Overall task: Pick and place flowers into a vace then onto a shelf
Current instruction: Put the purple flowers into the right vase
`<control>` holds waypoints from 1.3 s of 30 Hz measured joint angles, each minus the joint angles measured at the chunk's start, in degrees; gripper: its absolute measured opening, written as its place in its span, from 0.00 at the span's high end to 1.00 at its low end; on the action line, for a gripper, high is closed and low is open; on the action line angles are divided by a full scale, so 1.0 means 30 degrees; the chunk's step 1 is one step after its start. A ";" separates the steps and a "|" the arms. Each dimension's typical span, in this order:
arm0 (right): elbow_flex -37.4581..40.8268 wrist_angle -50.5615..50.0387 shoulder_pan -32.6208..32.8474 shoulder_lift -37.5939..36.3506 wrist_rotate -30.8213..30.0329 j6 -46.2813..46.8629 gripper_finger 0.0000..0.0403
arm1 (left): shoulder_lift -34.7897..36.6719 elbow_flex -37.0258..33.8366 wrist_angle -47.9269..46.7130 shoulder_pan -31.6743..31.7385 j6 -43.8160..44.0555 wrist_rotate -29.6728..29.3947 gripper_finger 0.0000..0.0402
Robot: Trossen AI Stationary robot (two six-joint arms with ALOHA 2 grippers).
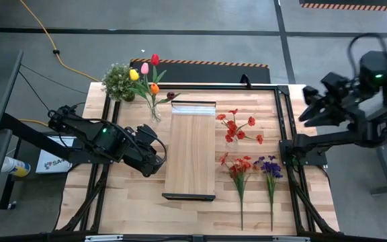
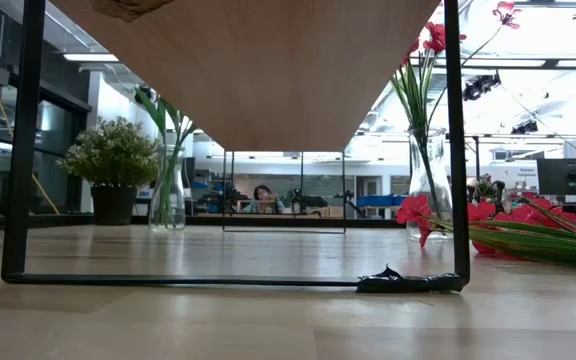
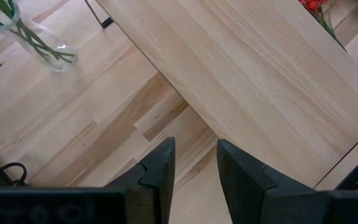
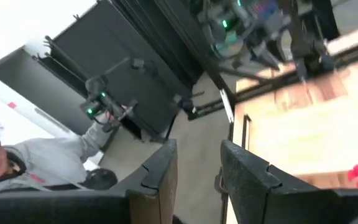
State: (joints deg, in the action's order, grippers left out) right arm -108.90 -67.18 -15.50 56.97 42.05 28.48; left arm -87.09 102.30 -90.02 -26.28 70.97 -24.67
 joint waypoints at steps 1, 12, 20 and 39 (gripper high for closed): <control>0.0602 0.0428 0.0479 0.0000 -0.0032 0.0218 0.72 | 0.0000 0.0007 0.0000 0.0000 -0.0036 0.0000 0.62; 0.5420 1.0591 0.6888 -0.0092 0.1630 0.4236 0.72 | 0.0000 0.0002 0.0000 0.0000 -0.0774 0.0022 0.62; 0.6762 1.4597 1.1367 -0.0495 -0.2689 0.5446 0.72 | -0.0007 0.0001 0.0000 0.0000 -0.1865 0.0022 0.62; 0.7868 1.3909 2.2869 0.1209 -1.8021 0.4703 0.72 | -0.0007 0.0002 0.0000 0.0000 -0.2750 0.0015 0.62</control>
State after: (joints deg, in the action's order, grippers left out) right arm -85.30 -25.45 53.11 60.60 -12.01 42.59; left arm -87.11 102.31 -90.02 -26.28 62.72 -24.62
